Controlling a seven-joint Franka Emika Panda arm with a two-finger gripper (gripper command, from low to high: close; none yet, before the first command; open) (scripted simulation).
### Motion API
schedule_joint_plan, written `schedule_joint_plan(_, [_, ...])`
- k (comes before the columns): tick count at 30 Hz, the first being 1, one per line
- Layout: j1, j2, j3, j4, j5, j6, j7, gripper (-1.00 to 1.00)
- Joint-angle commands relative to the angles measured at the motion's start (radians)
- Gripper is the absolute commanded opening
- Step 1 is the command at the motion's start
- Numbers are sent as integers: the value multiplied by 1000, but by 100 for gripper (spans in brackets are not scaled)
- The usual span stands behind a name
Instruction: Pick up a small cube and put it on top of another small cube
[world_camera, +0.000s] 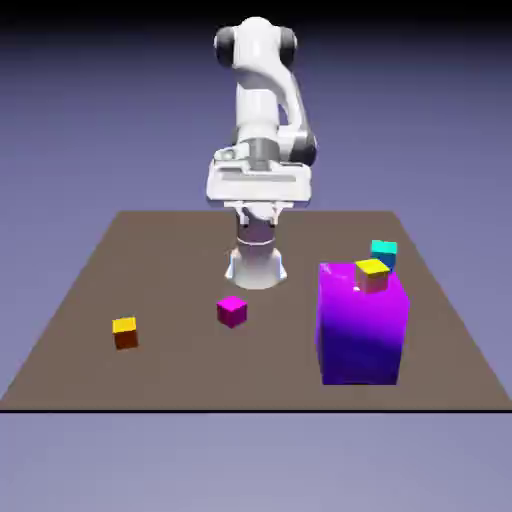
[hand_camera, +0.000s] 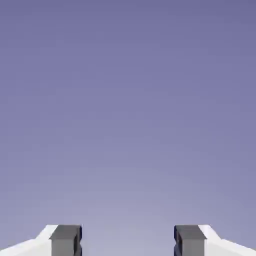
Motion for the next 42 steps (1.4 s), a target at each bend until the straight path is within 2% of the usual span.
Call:
schedule_joint_plan(1, [-5, 33, -13, 12, 13, -44, 1, 0])
schedule_joint_plan(27, [-131, 894, -354, 316, 344, -1172, 30, 0])
schedule_joint_plan(32, [-124, 985, -295, 234, 435, -1015, -28, 0])
schedule_joint_plan(33, [-124, 985, -295, 234, 435, -1015, -28, -100])
schedule_joint_plan(38, [-123, 882, -366, 329, 350, -1178, 19, -100])
schedule_joint_plan(42, [-145, 807, -244, 403, 446, -1223, 162, -100])
